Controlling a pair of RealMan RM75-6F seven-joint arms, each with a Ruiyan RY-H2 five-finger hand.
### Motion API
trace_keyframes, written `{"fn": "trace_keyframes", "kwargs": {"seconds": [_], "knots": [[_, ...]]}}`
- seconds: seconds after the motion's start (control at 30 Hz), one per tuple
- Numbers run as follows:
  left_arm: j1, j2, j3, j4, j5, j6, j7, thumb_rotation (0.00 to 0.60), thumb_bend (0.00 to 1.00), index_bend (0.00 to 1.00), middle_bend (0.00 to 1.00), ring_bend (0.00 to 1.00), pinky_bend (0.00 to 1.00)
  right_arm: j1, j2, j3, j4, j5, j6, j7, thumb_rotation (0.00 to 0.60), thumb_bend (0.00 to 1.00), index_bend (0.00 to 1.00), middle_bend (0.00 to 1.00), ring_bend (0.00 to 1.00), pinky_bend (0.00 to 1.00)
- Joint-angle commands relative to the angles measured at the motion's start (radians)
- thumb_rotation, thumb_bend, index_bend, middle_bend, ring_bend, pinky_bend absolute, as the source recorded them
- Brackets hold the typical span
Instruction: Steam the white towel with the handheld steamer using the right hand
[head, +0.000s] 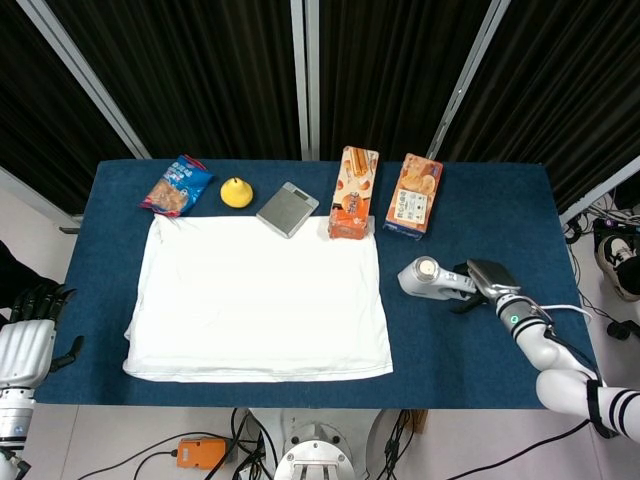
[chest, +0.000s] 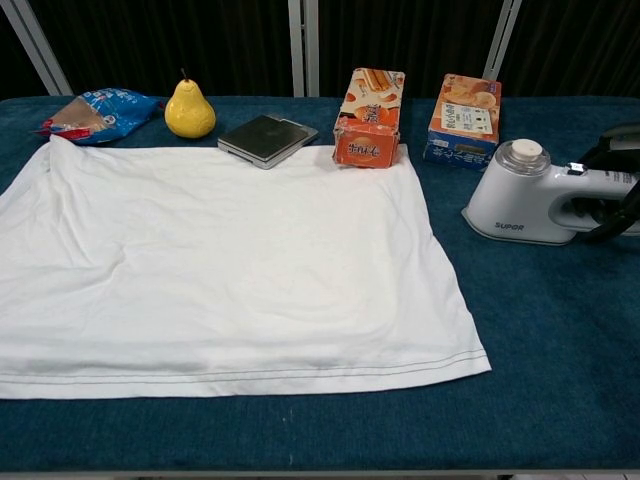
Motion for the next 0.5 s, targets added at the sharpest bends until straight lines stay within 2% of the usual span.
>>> {"fn": "trace_keyframes", "kwargs": {"seconds": [0.03, 0.17, 0.2, 0.37, 0.5], "knots": [[0.0, 0.0, 0.0, 0.0, -0.001, 0.0, 0.0, 0.6, 0.27, 0.14, 0.11, 0.01, 0.0, -0.008, 0.007, 0.009, -0.007, -0.006, -0.004, 0.029, 0.6, 0.1, 0.66, 0.63, 0.63, 0.26], [0.001, -0.001, -0.001, -0.001, -0.003, 0.002, -0.001, 0.6, 0.27, 0.14, 0.11, 0.01, 0.0, -0.008, 0.015, 0.008, -0.014, -0.016, -0.023, 0.051, 0.6, 0.1, 0.68, 0.65, 0.67, 0.3], [0.001, -0.001, -0.001, -0.001, -0.002, 0.002, 0.0, 0.6, 0.27, 0.14, 0.11, 0.01, 0.0, -0.008, 0.014, 0.008, -0.012, -0.018, -0.024, 0.053, 0.6, 0.13, 0.7, 0.67, 0.69, 0.33], [0.0, -0.001, -0.001, -0.002, -0.002, 0.001, 0.002, 0.6, 0.27, 0.14, 0.11, 0.01, 0.0, -0.009, -0.013, 0.003, 0.01, -0.058, 0.005, 0.05, 0.6, 0.38, 0.78, 0.74, 0.76, 0.5], [0.001, 0.002, -0.001, -0.005, -0.005, 0.002, 0.004, 0.6, 0.27, 0.14, 0.11, 0.01, 0.0, -0.022, -0.03, 0.012, 0.026, -0.13, 0.033, 0.093, 0.6, 0.43, 0.84, 0.78, 0.8, 0.64]]}}
